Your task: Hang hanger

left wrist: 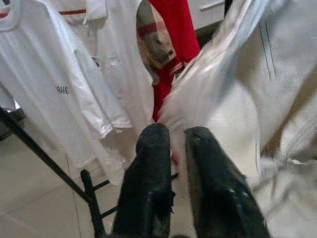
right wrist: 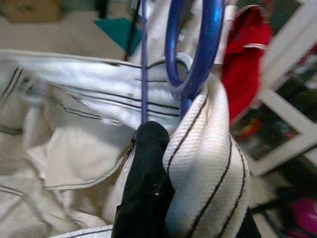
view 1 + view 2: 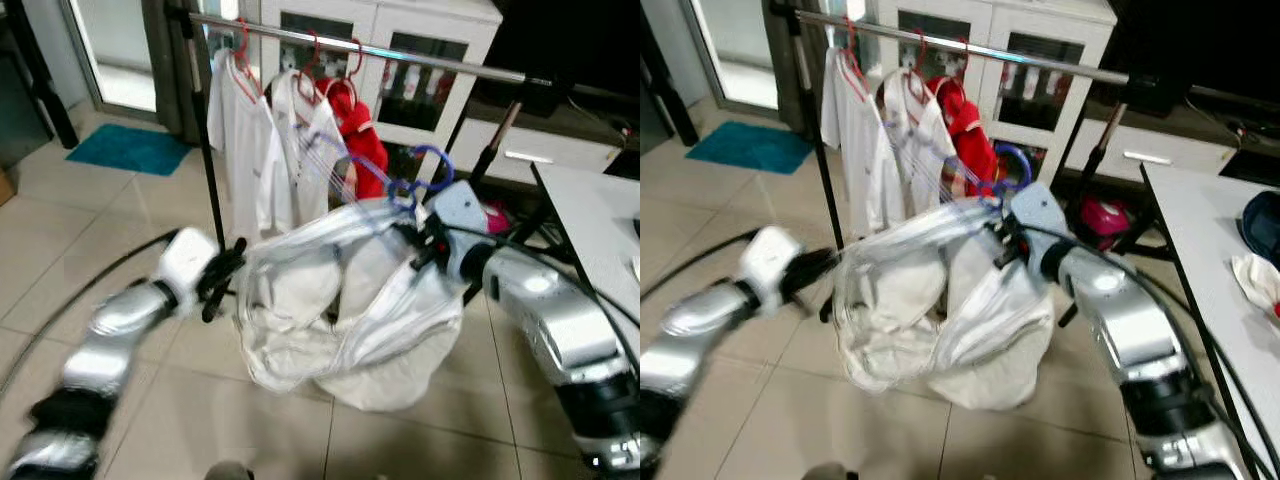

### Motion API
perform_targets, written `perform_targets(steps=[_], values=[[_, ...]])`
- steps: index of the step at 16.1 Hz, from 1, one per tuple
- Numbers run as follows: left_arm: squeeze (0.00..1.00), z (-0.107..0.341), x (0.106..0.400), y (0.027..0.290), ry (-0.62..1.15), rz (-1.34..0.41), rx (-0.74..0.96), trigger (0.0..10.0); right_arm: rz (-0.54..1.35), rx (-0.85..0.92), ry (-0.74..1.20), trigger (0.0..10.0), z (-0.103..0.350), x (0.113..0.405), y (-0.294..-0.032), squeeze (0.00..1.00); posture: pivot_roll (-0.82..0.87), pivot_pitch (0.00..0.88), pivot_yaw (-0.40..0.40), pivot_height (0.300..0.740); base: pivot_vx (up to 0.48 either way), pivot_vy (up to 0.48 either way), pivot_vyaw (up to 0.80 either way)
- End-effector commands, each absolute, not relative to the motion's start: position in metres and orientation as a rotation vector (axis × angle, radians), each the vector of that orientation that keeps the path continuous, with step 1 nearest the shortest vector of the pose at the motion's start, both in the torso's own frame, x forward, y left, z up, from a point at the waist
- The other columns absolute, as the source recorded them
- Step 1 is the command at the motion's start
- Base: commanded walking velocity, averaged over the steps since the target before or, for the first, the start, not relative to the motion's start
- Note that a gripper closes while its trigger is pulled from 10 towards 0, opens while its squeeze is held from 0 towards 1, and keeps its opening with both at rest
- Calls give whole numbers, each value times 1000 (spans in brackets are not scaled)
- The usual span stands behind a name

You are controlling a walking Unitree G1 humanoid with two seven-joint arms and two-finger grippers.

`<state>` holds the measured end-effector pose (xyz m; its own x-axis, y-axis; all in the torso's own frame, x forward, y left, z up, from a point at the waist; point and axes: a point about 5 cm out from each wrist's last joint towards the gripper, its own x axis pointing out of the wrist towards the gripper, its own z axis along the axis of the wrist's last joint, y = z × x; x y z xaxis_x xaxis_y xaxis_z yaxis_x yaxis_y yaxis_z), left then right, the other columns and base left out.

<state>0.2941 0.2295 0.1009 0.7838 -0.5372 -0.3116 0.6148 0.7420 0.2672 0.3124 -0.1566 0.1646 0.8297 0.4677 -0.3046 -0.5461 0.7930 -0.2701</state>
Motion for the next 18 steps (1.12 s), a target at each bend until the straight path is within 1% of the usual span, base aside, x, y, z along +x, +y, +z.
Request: perform_targets(steps=[1,2,4,5,6,8,9,10,14,15,16,18], values=[[1000,106,292,229,211,-674,349,10000,519,-407,193,0,174,317,-161,0,-13,0,-92,740,0,0,0],[1000,114,279,234,240,-787,355,10000,563,-554,231,0,167,320,-161,0,-7,0,-94,740,0,0,0],[1000,132,273,234,227,-871,354,10000,597,-625,263,0,163,322,-163,0,5,0,-102,740,0,0,0],[1000,152,274,228,170,-917,338,10000,621,-674,273,0,163,324,-163,0,9,0,-103,740,0,0,0],[1000,160,275,225,141,-935,323,10000,635,-689,278,0,163,324,-163,0,13,0,-105,740,0,0,0],[1000,188,280,211,32,-1010,295,10000,690,-742,299,0,162,321,-162,0,2,0,-104,740,0,0,0],[1000,211,284,191,-25,-1182,299,10000,775,-828,313,0,167,318,-162,0,-3,0,-100,740,0,0,0],[1000,220,288,181,-21,-1288,328,10000,842,-884,310,0,173,316,-161,0,7,0,-103,740,0,0,0],[1000,226,296,177,-4,-1339,363,10000,934,-920,295,0,179,313,-155,0,4,0,-100,740,0,0,0],[318,223,298,173,6,-1367,372,10000,967,-923,283,0,182,311,-151,0,-17,0,-76,740,0,0,0],[0,213,306,164,44,-1436,460,10000,1063,-916,243,0,189,302,-139,0,-19,0,-74,740,0,0,0],[0,210,314,160,27,-1427,537,10000,1099,-920,237,0,191,298,-137,0,-29,0,-68,740,0,0,0]])
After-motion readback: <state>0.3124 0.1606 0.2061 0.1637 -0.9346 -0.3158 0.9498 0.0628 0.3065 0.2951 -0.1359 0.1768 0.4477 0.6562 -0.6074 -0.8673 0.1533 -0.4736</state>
